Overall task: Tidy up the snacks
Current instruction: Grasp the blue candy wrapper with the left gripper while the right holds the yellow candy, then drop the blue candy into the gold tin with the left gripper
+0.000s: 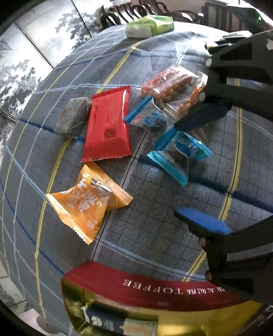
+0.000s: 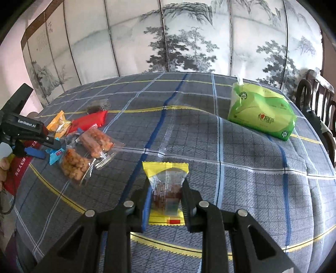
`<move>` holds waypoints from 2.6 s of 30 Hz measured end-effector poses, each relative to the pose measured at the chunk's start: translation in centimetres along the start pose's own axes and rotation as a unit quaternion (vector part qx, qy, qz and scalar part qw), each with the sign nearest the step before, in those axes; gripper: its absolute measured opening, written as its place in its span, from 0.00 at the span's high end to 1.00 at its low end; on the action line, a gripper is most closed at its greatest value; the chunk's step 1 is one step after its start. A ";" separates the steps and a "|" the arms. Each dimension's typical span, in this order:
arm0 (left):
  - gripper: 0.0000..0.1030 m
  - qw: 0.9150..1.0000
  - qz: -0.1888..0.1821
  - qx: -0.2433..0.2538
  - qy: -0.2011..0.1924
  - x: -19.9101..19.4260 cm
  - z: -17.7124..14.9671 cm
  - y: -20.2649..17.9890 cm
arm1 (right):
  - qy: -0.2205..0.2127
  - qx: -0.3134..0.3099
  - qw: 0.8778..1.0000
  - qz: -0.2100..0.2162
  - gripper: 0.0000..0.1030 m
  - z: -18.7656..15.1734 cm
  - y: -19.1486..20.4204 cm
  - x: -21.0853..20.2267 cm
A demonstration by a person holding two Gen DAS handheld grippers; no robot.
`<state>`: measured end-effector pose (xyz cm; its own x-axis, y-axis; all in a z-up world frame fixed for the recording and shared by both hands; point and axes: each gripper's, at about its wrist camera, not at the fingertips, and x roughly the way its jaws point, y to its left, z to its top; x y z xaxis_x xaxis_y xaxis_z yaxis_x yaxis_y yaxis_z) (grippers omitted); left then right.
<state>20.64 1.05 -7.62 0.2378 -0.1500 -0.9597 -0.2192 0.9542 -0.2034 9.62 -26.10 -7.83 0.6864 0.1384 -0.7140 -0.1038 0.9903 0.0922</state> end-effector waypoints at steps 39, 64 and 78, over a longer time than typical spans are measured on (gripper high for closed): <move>0.75 0.981 0.015 0.073 -0.178 -11.1 -7.0 9.2 | 0.035 -0.002 0.998 -0.052 0.76 0.0 0.5 1.7; 0.75 0.973 0.102 0.073 -0.195 -9.8 -4.0 15.0 | 0.036 -0.010 0.997 -0.062 0.76 0.0 0.9 1.7; 0.75 0.973 0.123 0.087 -0.176 -7.7 -0.6 15.6 | 0.036 -0.010 0.997 -0.062 0.76 0.0 0.9 1.7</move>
<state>14.84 16.91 -3.52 0.5138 0.1575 -0.8433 -0.1537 0.9840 0.0901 10.69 -24.99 -9.02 0.6408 0.0130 -0.7676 -0.0369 0.9992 -0.0140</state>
